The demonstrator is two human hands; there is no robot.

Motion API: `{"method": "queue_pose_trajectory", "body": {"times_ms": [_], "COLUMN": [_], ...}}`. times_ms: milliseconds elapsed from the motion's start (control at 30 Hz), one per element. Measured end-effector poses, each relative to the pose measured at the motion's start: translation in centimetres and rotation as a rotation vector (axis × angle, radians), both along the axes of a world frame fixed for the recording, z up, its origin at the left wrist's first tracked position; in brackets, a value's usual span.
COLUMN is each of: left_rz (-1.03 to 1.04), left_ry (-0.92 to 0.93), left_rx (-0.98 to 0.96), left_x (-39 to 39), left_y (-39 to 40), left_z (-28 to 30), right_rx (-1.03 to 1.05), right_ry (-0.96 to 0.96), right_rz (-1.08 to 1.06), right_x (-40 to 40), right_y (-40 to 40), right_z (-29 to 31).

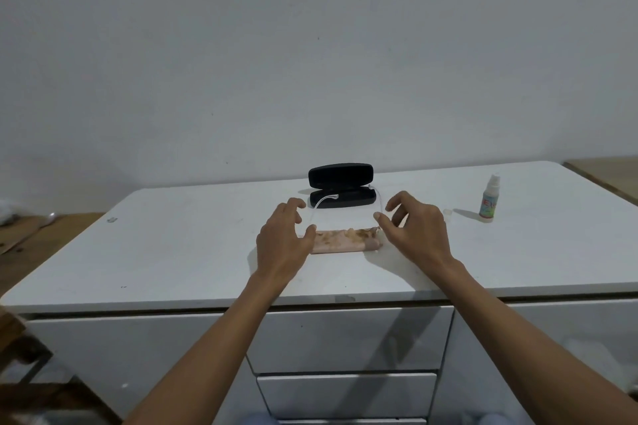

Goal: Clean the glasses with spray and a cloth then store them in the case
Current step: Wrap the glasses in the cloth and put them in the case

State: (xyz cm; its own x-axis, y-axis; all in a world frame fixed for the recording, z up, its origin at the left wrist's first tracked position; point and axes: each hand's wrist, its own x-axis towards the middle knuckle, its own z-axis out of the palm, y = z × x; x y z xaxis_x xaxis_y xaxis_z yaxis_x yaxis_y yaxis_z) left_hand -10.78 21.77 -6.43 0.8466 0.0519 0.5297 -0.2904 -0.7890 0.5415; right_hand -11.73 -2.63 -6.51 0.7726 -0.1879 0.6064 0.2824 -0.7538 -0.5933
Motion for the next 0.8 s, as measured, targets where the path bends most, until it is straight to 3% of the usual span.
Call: {"method": "queue_pose_trajectory", "body": {"times_ms": [267,533,800], "left_rz": [-0.114,-0.245,-0.358], "left_ry": [0.006,0.108,0.351], "left_rx": [-0.038,0.126,-0.315], "left_x": [0.5,1.8,3.1], "left_y": [-0.1,-0.2,0.5], "left_z": [-0.3,-0.2,0.2], "right_rx": [0.085,0.067,-0.177], "right_ry": [0.045,0.113,0.281], "right_rz": [0.055,0.115,0.219], "right_x": [0.6,1.2,2.1], "right_y": [0.1,-0.2,1.8], "right_z": [0.6,1.0,2.2]}}
